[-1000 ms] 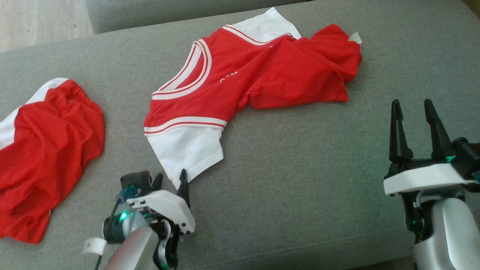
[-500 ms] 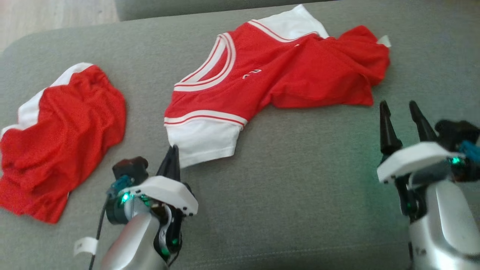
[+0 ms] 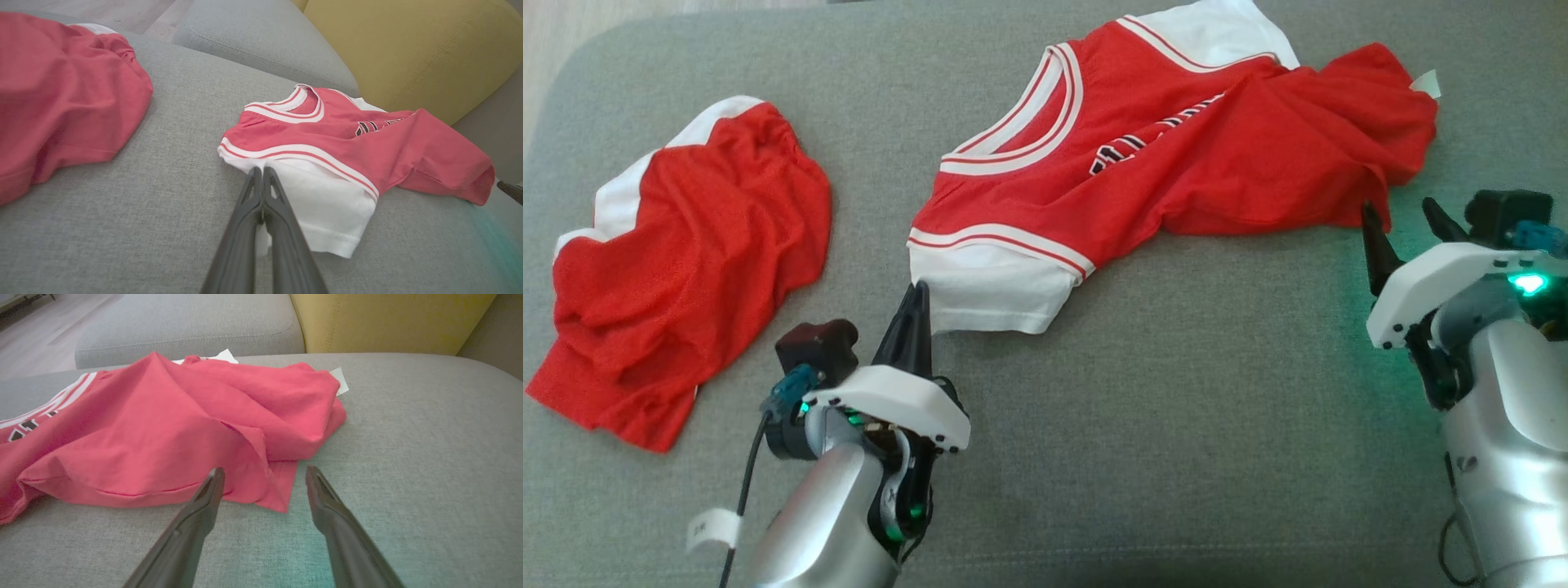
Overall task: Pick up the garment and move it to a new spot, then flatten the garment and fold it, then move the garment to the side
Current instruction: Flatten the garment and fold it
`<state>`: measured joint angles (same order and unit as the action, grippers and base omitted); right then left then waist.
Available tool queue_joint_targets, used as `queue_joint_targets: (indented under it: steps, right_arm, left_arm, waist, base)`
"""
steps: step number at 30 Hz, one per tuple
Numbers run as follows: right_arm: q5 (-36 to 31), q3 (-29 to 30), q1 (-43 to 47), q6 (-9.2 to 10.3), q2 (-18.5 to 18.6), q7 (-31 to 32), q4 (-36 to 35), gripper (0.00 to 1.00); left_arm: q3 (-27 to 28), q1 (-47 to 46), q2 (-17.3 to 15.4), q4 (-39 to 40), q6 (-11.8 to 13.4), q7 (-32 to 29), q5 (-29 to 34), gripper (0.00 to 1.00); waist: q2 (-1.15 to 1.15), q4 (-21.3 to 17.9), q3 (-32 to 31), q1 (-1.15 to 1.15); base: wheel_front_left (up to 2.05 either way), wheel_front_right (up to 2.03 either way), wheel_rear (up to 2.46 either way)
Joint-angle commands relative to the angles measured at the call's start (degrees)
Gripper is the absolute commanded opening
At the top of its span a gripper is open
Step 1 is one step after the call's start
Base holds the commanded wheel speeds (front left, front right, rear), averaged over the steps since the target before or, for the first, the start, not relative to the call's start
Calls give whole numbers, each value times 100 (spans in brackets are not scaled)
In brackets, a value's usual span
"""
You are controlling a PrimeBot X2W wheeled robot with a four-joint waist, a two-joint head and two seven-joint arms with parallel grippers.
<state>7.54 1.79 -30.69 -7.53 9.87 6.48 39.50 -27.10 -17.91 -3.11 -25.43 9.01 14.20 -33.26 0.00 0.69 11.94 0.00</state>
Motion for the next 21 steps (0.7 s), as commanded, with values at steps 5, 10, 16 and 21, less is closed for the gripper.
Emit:
queue_joint_targets:
  steps: [5, 10, 16, 21]
  right_arm:
    - [-44, -300, -440, 4, 159, -196, 303, 100]
    - [-23, -451, -704, 4, 227, -368, 714, 100]
    - [70, -696, -1022, 4, 264, -582, 1170, 100]
    - [239, -934, -1161, 4, 248, -667, 1432, 0]
  left_arm:
    - [129, -256, -34, 276, 14, 14, 50, 0]
    - [104, -295, -60, 334, 22, -9, 55, 0]
    - [67, -342, -85, 375, 29, -36, 56, 0]
    - [54, -359, -96, 371, 40, -36, 47, 0]
  waist:
    - [0, -2, 89, 0]
    - [0, 0, 174, 0]
    - [0, 26, 279, 0]
    - [0, 38, 292, 0]
  base:
    - [0, 0, 0]
    - [0, 0, 0]
    - [0, 0, 0]
    - [0, 0, 0]
